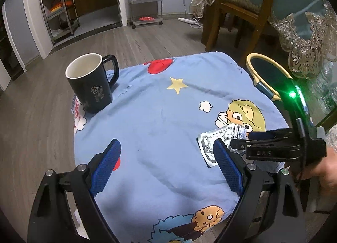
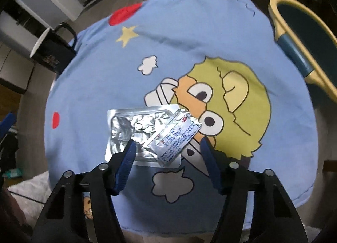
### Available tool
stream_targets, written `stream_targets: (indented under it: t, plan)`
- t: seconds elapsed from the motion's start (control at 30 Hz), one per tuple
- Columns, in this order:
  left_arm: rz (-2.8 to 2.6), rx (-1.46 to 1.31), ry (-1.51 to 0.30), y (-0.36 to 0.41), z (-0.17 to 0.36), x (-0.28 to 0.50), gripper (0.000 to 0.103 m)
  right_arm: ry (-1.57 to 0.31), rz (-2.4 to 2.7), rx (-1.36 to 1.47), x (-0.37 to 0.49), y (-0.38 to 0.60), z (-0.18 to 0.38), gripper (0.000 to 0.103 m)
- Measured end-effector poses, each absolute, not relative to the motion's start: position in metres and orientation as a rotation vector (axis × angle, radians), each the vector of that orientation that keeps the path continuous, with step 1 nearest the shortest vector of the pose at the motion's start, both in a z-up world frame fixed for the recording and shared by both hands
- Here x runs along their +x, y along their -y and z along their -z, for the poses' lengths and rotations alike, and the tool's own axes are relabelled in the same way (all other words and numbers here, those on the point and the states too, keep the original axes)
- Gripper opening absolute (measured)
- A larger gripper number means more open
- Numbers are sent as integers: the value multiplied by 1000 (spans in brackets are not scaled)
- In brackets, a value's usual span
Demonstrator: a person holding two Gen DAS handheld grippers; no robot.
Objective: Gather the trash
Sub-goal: 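Grasp the small silver blister pack with the right tool, then grasp the large foil tray pack with the left tool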
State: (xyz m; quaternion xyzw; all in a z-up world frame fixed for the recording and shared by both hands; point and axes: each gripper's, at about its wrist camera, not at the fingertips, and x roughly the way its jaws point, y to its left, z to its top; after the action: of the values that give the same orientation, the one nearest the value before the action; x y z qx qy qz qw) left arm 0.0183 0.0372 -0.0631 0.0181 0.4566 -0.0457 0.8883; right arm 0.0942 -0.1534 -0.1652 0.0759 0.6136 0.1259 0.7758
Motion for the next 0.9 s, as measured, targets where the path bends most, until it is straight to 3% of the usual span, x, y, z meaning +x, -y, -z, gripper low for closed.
stream_targets:
  t: [0.03,0.1,0.2,0.63,0.9]
  plan:
    - [97,40,-951,-36,64,19,87,-1330,-268,171,95,154,167,48]
    - [104,47,-956,-33,66,21,87,-1321,-255,177,98,157,167,24]
    - [112,61,-961,-27,69,22,87,-1313,-247,194,99,162,164,6]
    - [290,123,-1074,29,111,43,88,-1279,-230,219,108,190,140,6]
    - [404,413,-1116,74,156,56,93,-1284,-183,303,113,207,147,6]
